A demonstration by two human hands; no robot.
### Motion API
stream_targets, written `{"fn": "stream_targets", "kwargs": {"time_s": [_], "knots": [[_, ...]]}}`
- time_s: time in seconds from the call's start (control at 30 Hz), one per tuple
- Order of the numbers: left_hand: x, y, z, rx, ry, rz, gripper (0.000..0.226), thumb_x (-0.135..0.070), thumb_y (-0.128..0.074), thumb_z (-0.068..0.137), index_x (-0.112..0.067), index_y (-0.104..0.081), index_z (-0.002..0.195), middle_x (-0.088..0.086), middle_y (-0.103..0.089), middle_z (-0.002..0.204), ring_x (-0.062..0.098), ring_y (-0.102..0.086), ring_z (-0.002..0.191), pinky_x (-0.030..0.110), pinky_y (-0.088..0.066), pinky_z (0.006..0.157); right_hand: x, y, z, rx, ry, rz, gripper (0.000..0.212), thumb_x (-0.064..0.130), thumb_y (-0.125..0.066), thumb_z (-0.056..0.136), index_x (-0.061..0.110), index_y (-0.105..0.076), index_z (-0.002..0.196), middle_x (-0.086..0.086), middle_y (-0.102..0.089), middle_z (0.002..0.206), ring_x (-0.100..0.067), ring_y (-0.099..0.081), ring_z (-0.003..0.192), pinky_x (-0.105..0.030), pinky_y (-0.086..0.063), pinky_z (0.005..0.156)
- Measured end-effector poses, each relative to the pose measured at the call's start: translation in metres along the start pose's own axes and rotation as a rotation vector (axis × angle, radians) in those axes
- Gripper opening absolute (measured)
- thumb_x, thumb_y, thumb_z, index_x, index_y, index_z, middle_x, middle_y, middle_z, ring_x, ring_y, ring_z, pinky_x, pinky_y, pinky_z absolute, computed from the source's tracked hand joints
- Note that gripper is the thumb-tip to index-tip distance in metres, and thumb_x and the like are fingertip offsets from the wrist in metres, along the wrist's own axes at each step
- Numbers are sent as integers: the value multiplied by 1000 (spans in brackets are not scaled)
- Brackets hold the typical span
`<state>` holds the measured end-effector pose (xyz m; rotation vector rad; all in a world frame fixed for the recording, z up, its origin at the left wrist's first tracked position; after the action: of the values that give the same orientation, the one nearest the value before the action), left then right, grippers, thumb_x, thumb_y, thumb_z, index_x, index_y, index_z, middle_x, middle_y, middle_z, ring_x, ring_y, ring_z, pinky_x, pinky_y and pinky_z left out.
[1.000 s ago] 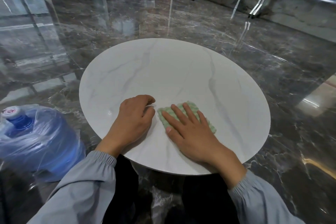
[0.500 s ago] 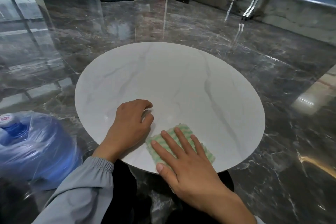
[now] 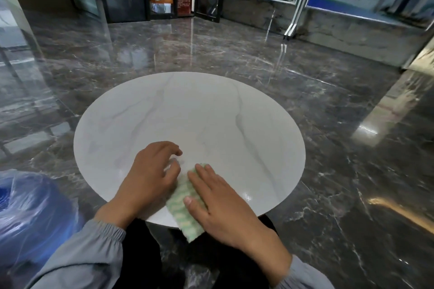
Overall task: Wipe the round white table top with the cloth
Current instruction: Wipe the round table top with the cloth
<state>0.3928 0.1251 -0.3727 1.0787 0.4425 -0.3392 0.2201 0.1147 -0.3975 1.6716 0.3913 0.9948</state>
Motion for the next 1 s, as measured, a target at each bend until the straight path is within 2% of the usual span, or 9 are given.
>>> {"fn": "stream_targets", "kwargs": {"time_s": [0.1, 0.2, 0.27, 0.37, 0.5, 0.57, 0.73, 0.83, 1.0], "knots": [[-33, -20, -11, 104, -124, 55, 39, -40, -48, 94, -20, -73, 116, -5, -69, 124, 15, -62, 117, 30, -43, 104, -23, 16, -4, -144, -72, 8, 61, 51, -23, 111, 21, -21, 165, 7, -8, 173, -3, 10, 157, -25, 6, 126], [-68, -44, -28, 182, -207, 124, 40, -40, -45, 99, -20, -71, 122, -2, -69, 126, 16, -64, 116, 27, -44, 104, -40, 18, -9, -279, -128, 27, 51, 37, -26, 112, 17, -37, 158, 2, -26, 169, -7, -3, 158, -23, 2, 126], [-78, -57, -36, 185, -251, 184, 40, -38, -45, 101, -15, -69, 124, 3, -69, 126, 21, -66, 115, 28, -42, 105, -47, 17, -14, -377, -152, 59, 47, 31, -28, 112, 15, -46, 152, 0, -37, 164, -8, -10, 158, -28, -7, 128], [-74, -74, -42, 254, -229, 346, 53, -39, -39, 103, -9, -63, 139, 11, -64, 143, 27, -62, 133, 42, -47, 114, -49, 14, -17, -440, -154, 103, 47, 31, -27, 110, 13, -51, 146, 0, -45, 157, -8, -14, 157, -29, -13, 127], [-68, -82, -47, 311, -233, 442, 62, -43, -34, 106, -4, -55, 149, 14, -52, 156, 27, -47, 147, 45, -27, 117, -52, 13, -14, -419, -195, 121, 61, 42, -16, 105, 15, -44, 152, 2, -40, 161, -6, -9, 157, -26, -8, 127], [-61, -79, -51, 324, -195, 448, 65, -50, -31, 108, -9, -49, 154, 9, -45, 162, 21, -39, 152, 41, -21, 120, -54, 10, -13, -412, -202, 99, 59, 42, -17, 106, 16, -45, 151, 3, -41, 161, -7, -9, 158, -28, -9, 127], [-1, -38, -38, 452, 70, 358, 91, -75, 6, 86, -33, 1, 166, -18, 12, 171, -2, 16, 156, 30, 10, 128, -53, 8, -16, -444, -190, 50, 53, 41, -21, 110, 17, -47, 149, -1, -33, 166, -11, -9, 158, -33, -11, 129], [29, -17, -30, 483, 163, 421, 99, -76, 11, 80, -31, 2, 167, -13, 12, 173, 1, 16, 157, 32, 9, 129, -51, 7, -15, -439, -183, 62, 55, 41, -21, 110, 15, -47, 150, -2, -37, 164, -12, -11, 158, -31, -9, 129], [-15, -38, -59, 475, -18, 448, 84, -65, 3, 98, -19, -3, 168, -4, 5, 175, 13, 16, 160, 38, 9, 129, -48, 7, -16, -454, -202, 62, 59, 44, -18, 109, 14, -46, 152, -1, -38, 164, -10, -13, 158, -29, -9, 128]]}}
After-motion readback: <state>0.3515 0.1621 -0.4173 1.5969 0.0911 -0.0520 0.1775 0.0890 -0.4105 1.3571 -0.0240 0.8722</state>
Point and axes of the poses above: each hand's wrist, its own z-axis towards the middle knuckle, its own y-axis out of the back of the hand, x = y × z, the point moved 7 cm from there along z, towards the middle knuckle
